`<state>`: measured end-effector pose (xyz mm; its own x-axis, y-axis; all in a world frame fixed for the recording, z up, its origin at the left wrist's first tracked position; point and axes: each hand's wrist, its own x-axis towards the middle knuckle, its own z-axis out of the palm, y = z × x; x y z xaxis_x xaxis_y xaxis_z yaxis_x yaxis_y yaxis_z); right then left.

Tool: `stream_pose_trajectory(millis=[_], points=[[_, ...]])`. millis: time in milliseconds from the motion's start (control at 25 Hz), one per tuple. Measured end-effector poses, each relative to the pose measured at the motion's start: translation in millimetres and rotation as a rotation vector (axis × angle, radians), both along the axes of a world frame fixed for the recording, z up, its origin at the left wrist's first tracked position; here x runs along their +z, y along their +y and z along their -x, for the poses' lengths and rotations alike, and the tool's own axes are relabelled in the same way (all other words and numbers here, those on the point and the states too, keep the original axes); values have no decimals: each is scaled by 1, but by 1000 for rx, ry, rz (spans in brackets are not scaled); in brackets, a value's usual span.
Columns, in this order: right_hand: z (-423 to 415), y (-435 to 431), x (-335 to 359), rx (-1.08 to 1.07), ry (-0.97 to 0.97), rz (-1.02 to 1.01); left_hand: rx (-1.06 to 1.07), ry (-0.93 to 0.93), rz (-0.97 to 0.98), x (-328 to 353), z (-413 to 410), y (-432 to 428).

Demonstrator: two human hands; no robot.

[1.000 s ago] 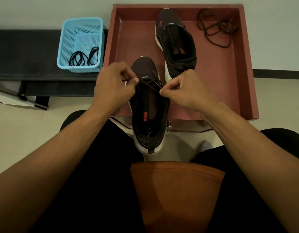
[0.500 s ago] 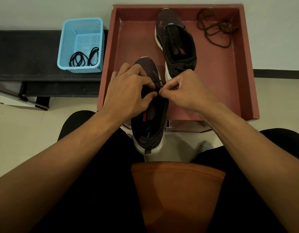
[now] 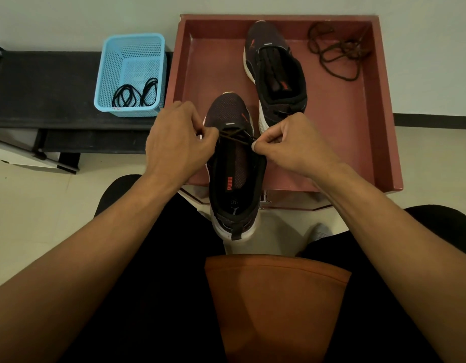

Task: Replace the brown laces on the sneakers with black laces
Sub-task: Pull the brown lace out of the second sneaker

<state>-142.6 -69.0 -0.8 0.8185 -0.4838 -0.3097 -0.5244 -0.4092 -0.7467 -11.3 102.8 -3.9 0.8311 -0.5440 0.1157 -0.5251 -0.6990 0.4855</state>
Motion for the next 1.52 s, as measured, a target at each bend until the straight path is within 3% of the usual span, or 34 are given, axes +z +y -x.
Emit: stream_pose_trajectory(millis=[200,320,520,720,840,960,1160,1280,1520], points=[[-2,0,0,7,-11,6,-368,-181,-125,4,13,-8],[-3,2,-1,9,-16,20,-438,-254,-233,2,18,-14],[0,-1,-1,-26,-4,-4,-313,-90,-12,-2,8,-8],[3,-2,3,-31,-2,-21,17,146,177,3,-4,0],[5,0,6,-31,6,19,72,53,112,4,-12,5],[5,1,8,-25,12,65,-44,-87,120,7,-1,4],[3,10,8,16,-79,289,-97,86,-93,0,15,-1],[-5,19,7,109,-141,444,-71,201,-71,5,10,-1],[-29,27,7,218,-50,694,-69,339,-66,7,8,5]])
